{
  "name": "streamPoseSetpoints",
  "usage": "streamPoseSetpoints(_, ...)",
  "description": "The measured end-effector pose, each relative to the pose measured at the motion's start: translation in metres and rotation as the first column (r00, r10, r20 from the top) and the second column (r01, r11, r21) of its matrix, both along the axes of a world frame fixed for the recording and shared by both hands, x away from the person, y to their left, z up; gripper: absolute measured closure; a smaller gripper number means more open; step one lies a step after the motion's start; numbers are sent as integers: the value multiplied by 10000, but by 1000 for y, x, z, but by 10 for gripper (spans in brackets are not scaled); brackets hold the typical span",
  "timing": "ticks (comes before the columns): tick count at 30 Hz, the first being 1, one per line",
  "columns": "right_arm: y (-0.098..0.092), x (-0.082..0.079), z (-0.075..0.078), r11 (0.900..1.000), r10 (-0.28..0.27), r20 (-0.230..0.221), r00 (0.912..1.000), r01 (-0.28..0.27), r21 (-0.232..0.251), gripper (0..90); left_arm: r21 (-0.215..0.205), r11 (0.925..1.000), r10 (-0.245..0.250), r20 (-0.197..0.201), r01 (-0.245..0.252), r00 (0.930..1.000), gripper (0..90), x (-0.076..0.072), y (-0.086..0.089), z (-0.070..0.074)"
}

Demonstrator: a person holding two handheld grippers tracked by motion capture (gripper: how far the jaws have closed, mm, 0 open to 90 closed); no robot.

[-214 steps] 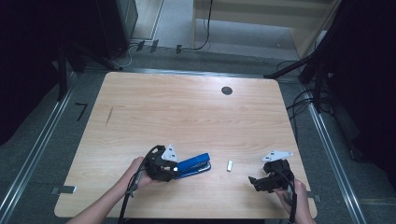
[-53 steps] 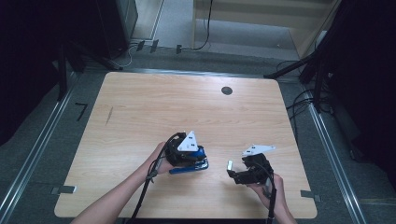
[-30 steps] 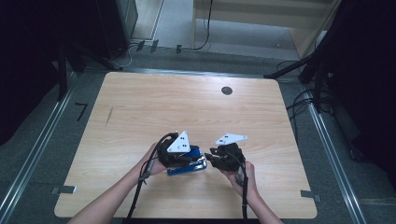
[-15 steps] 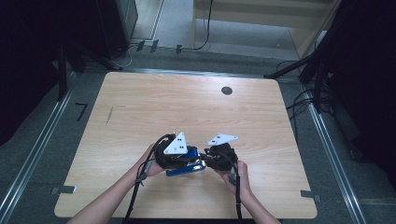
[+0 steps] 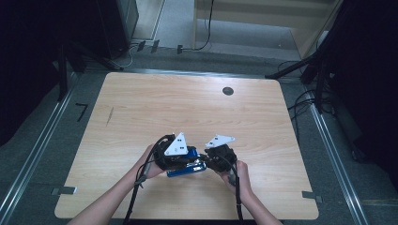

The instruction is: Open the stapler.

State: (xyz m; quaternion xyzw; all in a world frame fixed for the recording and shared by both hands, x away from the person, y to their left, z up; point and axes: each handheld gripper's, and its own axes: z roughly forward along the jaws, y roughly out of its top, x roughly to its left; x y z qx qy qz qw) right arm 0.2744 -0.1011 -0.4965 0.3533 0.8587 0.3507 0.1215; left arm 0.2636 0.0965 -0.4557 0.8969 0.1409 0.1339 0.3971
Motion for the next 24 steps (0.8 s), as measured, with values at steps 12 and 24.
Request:
streamPoseSetpoints(12, 3, 2, 0, 9994, 164, -105, 9998, -167, -319, 756, -17, 9998, 219, 95, -219, 9997, 663, -4, 10, 6)
streamPoseSetpoints(24, 8, 2, -1, 9965, 298, -135, 9995, -307, -771, 801, 24, 9994, 351, 93, -351, 9993, 662, -8, 18, 11)
